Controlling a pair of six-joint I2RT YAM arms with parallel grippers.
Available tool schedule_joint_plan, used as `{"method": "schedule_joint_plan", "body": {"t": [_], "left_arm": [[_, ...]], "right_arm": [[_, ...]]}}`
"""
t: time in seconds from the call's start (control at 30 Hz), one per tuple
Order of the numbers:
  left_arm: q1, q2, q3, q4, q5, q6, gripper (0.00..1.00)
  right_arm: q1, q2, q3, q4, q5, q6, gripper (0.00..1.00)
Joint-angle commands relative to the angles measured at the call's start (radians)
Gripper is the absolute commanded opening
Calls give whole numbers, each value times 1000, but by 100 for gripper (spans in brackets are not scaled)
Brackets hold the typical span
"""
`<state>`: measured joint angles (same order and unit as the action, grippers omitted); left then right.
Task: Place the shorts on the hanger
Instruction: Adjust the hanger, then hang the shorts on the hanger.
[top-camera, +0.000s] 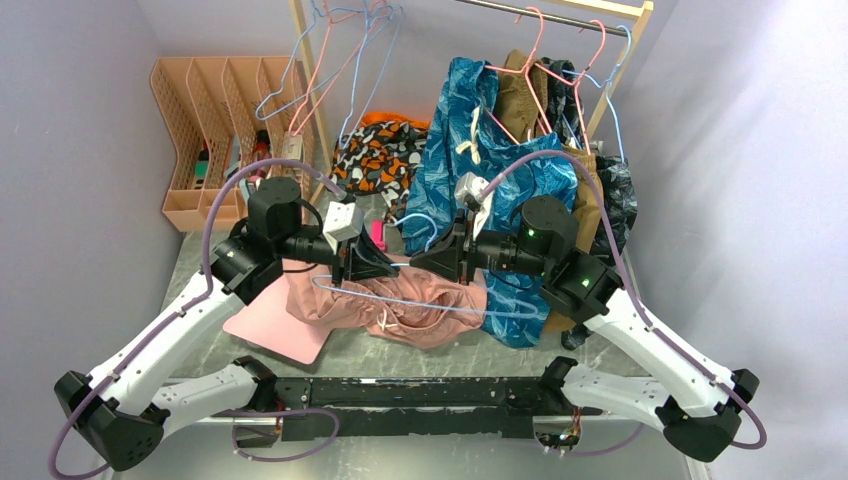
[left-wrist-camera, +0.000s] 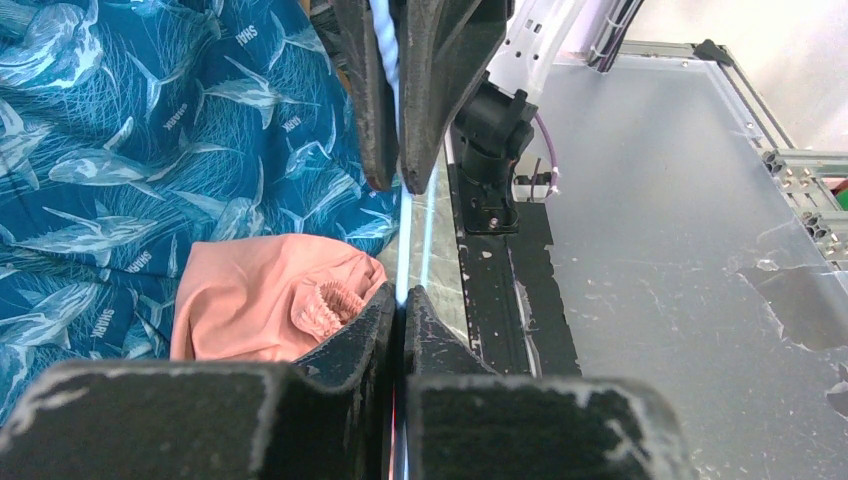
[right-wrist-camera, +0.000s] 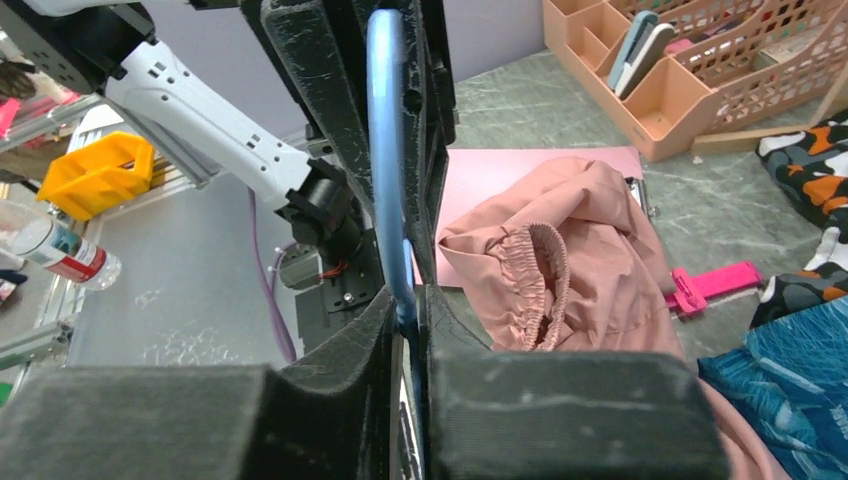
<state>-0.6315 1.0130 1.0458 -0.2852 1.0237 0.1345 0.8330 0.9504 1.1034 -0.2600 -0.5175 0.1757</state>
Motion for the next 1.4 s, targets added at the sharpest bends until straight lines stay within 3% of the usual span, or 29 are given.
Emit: {"method": "schedule_joint_plan", "body": {"t": [0.0, 0.03, 0.17, 0.27, 0.37, 0.6, 0.83, 1.0, 1.2, 1.37], "left_arm": [[-5, -13, 11, 20, 29, 11, 7], [-5, -13, 11, 20, 30, 11, 7], [-5, -18, 10, 24, 10, 5, 10], [-5, -33, 1, 23, -46, -4, 64], [-5, -80, -34, 34, -183, -33, 99], [-5, -269, -125, -13, -724, -269, 99], [-5, -297, -173, -292, -1014, -610, 99], [-5, -256, -236, -399, -1076, -835, 96], [-5, -193, -279, -426, -1173, -961, 93], [-5, -85, -238, -456, -1285, -1061, 82]], "right_arm": [[4, -1, 10, 14, -26, 1, 6], [3, -1, 10, 16, -28, 2, 0], [3, -8, -1, 37, -31, 9, 0], [3, -32, -15, 53, 3, 11, 0], [3, -71, -23, 47, 78, 3, 0], [4, -185, -44, -51, 263, -39, 0], [3, -295, -138, -119, 353, -45, 0], [4, -365, -214, -90, 398, -5, 0], [3, -368, -227, -80, 381, 12, 0], [3, -351, -228, -63, 366, 25, 0]]}}
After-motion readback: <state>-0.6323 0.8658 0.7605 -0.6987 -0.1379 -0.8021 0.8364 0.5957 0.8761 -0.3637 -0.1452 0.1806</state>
